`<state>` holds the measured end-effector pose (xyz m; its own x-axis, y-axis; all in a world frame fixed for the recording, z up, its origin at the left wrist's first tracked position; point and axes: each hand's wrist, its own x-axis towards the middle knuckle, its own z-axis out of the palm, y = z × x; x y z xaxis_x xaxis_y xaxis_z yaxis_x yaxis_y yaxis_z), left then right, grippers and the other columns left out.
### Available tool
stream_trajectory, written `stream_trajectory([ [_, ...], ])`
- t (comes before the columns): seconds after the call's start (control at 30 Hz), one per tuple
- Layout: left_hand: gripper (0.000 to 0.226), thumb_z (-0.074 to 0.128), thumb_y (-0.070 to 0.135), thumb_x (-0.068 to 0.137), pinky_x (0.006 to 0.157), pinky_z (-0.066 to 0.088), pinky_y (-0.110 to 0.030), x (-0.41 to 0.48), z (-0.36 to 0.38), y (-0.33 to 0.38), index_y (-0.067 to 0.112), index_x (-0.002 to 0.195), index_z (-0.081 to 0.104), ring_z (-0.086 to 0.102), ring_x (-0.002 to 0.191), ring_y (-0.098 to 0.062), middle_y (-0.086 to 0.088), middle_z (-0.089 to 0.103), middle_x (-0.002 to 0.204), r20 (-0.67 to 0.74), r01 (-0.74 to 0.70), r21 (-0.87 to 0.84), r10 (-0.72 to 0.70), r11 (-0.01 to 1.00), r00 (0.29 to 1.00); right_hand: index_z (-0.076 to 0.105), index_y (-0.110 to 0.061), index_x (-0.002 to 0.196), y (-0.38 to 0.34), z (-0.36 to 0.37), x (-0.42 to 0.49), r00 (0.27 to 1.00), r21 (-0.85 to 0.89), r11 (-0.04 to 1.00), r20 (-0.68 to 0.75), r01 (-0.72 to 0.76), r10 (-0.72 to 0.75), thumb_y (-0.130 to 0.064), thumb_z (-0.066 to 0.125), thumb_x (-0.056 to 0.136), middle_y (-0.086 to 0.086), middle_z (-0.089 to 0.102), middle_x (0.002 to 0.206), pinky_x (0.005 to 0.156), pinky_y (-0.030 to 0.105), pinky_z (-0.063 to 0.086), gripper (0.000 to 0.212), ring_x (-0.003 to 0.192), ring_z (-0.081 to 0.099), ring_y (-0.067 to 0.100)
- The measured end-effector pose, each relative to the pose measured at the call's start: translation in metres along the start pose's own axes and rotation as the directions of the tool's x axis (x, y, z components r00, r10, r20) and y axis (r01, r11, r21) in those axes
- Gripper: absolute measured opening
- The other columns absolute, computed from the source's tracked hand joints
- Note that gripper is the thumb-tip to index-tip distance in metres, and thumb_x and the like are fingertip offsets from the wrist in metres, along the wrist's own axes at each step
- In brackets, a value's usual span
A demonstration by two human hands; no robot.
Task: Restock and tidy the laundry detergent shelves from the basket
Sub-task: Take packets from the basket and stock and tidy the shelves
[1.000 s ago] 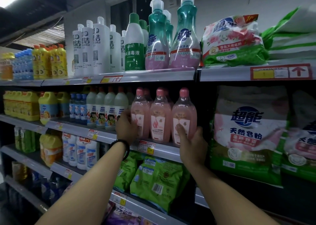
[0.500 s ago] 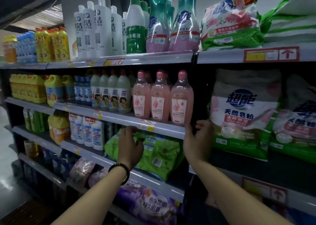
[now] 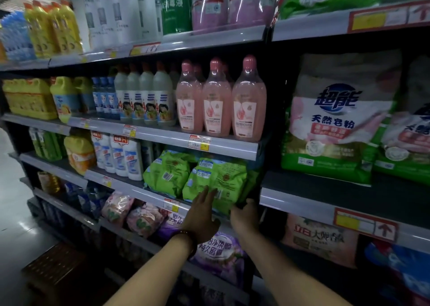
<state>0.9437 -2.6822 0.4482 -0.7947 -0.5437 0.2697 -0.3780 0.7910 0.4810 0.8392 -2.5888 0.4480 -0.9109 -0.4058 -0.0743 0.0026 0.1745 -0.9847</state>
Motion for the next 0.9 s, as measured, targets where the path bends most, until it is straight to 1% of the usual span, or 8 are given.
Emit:
stream_trajectory([
  [0.1,0.093,0.066,0.019,0.088,0.131,0.016,-0.037,0.004,0.012,-0.002,0.02,0.168,0.018,0.007,0.164,-0.029,-0.005,0.008,0.177,-0.01,-0.016,-0.003,0.016,1.0,1.0,0.072,-0.017,0.109,0.038,0.021,0.055,0.992,0.045,0.992,0.063,-0.115,0.112,-0.059,0.076,0.058,0.007,0.079,0.097,0.078,0.055,0.065,0.066,0.085,0.078,0.035],
  [0.2,0.086,0.061,0.024,0.081,0.132,0.004,-0.033,0.006,0.025,-0.006,0.008,0.162,0.034,0.01,0.164,-0.03,-0.011,0.019,0.174,-0.056,-0.043,-0.024,0.042,0.999,0.998,0.074,-0.011,0.1,0.027,0.027,0.056,0.973,0.097,0.977,0.151,-0.193,0.177,-0.052,0.079,0.057,0.015,0.08,0.086,0.057,0.044,0.062,0.06,0.068,0.079,0.037],
  [0.3,0.089,0.063,0.028,0.076,0.133,0.01,-0.04,0.008,0.033,-0.012,0.008,0.159,0.038,0.013,0.164,-0.028,-0.012,0.023,0.173,-0.095,-0.06,-0.019,0.058,0.998,0.994,0.076,-0.007,0.1,0.005,0.025,0.049,0.974,0.021,0.98,0.119,-0.199,0.195,-0.053,0.086,0.063,0.018,0.08,0.086,0.046,0.029,0.053,0.06,0.06,0.074,0.029],
  [0.4,0.095,0.067,0.022,0.07,0.131,0.021,-0.045,0.006,0.031,-0.017,0.015,0.161,0.038,0.019,0.162,-0.025,-0.006,0.026,0.173,-0.138,-0.054,-0.079,0.043,0.995,0.99,0.078,-0.006,0.105,0.0,0.031,0.06,0.982,-0.095,0.978,0.011,-0.185,0.187,-0.057,0.091,0.059,0.014,0.08,0.098,0.069,0.041,0.065,0.071,0.082,0.078,0.032],
  [0.47,0.1,0.071,0.017,0.068,0.125,0.032,-0.049,0.004,0.027,-0.026,0.022,0.162,0.037,0.028,0.158,-0.024,-0.001,0.032,0.17,-0.216,-0.067,-0.086,0.047,0.994,0.975,0.079,-0.003,0.103,-0.006,0.035,0.065,0.99,-0.085,0.988,0.043,-0.13,0.134,-0.051,0.091,0.068,0.015,0.08,0.099,0.071,0.039,0.063,0.061,0.084,0.077,0.031],
  [0.6,0.105,0.091,0.034,0.064,0.119,0.035,-0.055,-0.004,0.013,-0.025,0.038,0.157,0.041,0.04,0.151,-0.019,0.008,0.044,0.164,-0.369,0.035,0.0,-0.033,0.999,0.929,0.064,-0.005,0.082,-0.051,0.015,0.004,0.959,0.096,0.979,0.24,-0.18,0.152,-0.02,0.079,0.094,0.008,0.061,0.065,0.036,0.019,0.04,0.024,0.041,0.056,0.012],
  [0.7,0.088,0.086,0.019,0.067,0.11,0.039,-0.052,-0.014,-0.002,-0.014,0.036,0.145,0.052,0.058,0.135,-0.025,0.005,0.062,0.145,-0.49,0.03,-0.009,-0.031,0.999,0.871,0.059,-0.009,0.082,-0.08,-0.003,-0.046,0.942,0.224,0.957,0.318,-0.184,0.106,-0.004,0.07,0.099,0.001,0.054,0.056,0.027,0.012,0.029,0.021,0.023,0.043,-0.001],
  [0.9,0.064,0.079,0.001,0.074,0.079,0.054,-0.038,-0.055,-0.025,0.004,0.019,0.134,0.066,0.07,0.107,-0.036,-0.008,0.076,0.119,-0.652,-0.031,-0.118,-0.054,0.993,0.756,0.07,-0.013,0.08,-0.075,-0.001,-0.07,0.954,0.221,0.971,0.299,-0.086,0.016,-0.033,0.087,0.086,0.001,0.061,0.055,0.035,0.015,0.031,0.027,0.033,0.047,0.009],
])
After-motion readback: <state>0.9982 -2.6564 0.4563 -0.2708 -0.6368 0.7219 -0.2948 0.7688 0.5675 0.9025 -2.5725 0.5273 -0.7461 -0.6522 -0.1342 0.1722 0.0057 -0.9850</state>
